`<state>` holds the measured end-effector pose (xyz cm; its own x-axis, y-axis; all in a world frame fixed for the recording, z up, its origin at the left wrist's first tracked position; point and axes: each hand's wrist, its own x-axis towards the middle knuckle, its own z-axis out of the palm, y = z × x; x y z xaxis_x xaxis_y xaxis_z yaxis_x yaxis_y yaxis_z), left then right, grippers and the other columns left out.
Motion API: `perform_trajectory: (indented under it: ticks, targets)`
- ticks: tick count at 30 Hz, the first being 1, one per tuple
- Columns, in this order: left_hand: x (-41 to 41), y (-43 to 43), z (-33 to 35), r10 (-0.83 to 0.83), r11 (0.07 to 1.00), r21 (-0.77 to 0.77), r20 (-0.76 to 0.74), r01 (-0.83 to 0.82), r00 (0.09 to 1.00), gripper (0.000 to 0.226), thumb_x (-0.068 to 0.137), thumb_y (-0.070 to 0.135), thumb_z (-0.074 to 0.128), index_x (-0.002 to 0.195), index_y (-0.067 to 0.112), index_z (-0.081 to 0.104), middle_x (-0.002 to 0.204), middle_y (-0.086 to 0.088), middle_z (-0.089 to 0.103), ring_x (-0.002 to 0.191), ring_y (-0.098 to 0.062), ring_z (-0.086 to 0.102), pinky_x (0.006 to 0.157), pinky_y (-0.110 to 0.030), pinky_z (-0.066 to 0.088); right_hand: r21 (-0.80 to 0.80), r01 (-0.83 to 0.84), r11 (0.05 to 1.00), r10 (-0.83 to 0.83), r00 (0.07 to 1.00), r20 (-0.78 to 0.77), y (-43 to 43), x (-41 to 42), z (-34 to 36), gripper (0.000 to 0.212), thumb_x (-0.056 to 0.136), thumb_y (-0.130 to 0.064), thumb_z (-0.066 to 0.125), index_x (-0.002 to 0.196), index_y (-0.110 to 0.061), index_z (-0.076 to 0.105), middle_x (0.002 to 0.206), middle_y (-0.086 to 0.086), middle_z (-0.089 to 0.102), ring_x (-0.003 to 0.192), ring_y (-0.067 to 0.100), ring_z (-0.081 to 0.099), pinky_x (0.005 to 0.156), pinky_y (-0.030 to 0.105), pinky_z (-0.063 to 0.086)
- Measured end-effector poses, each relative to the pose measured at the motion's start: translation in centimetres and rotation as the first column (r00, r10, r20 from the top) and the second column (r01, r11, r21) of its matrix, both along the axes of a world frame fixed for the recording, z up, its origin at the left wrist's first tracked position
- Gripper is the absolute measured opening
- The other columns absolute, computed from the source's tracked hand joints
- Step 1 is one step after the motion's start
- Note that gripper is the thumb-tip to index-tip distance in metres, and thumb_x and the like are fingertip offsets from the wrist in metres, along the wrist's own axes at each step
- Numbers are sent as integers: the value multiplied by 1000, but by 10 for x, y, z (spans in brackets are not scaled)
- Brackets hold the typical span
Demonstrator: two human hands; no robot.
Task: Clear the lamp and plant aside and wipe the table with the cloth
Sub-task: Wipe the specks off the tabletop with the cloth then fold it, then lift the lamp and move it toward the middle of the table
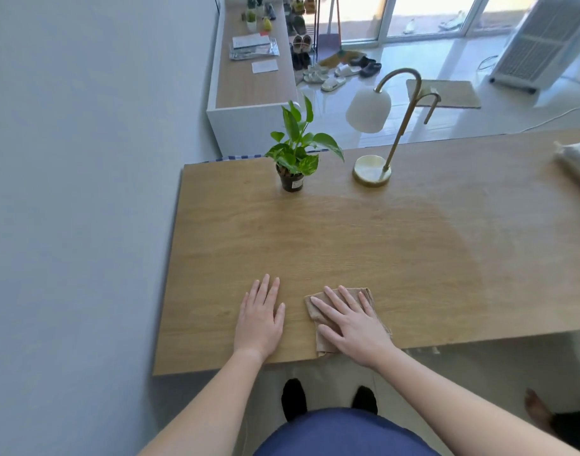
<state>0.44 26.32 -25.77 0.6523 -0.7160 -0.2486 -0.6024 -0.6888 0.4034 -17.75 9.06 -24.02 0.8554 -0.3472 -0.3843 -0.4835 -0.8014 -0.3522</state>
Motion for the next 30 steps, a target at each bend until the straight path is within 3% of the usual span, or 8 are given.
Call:
perform_trajectory:
  ticks: [4,6,8,10,14,18,22,30]
  targets:
    - [5,0,13,36,998,-43,-64,-39,997,59,115,42,42,171,35,27,181,13,14,168,-12,8,136,-37,9,156,108,982,-114,993,30,-9,5,16,54,110,-52,43,163,-54,33,173,-25,15,164,4,1,134,39,-1]
    - [11,-4,18,83,994,-68,-83,-88,993,53,113,38,48,165,34,43,176,12,31,164,-15,23,133,-40,21,258,229,939,-258,962,84,-13,6,23,44,108,-42,52,152,-46,55,164,-24,43,158,2,27,132,35,21]
    - [23,-12,25,118,987,-91,-125,-130,985,46,110,34,53,155,31,58,166,11,48,156,-17,38,128,-41,32,368,363,856,-436,889,136,-19,8,30,29,105,-34,58,130,-42,72,135,-22,70,131,-1,59,114,33,48]
    - [34,-24,34,128,975,-147,-243,-167,962,39,108,27,58,146,26,66,153,9,60,146,-18,51,121,-40,41,423,463,779,-573,799,181,-27,10,39,21,103,-30,63,113,-43,76,112,-18,78,104,-3,71,94,28,58]
    - [52,-58,61,145,929,-250,-436,-274,888,33,105,16,61,136,22,72,138,2,71,131,-19,63,114,-39,49,481,551,681,-710,658,252,-52,15,54,19,101,-24,67,103,-38,80,86,-12,76,76,1,69,72,27,54]
    - [65,-104,96,102,888,-358,-460,-290,882,29,105,15,62,130,24,75,128,5,75,120,-15,67,104,-33,54,499,569,654,-749,577,324,-89,24,70,17,101,-16,68,106,-27,81,99,-11,80,94,3,72,83,25,55]
    - [74,-154,136,41,837,-482,-419,-260,907,28,107,18,62,131,26,74,124,13,74,116,-7,68,102,-32,56,509,580,636,-770,520,370,-132,38,82,15,102,-16,69,111,-26,76,102,-13,77,98,6,72,73,8,49]
    - [90,-261,209,-25,721,-674,-258,-161,966,27,106,16,65,131,19,73,120,9,74,107,-9,68,99,-33,58,524,572,631,-775,472,420,-226,71,96,32,103,-23,69,135,-16,66,124,-5,69,108,14,69,78,15,49]
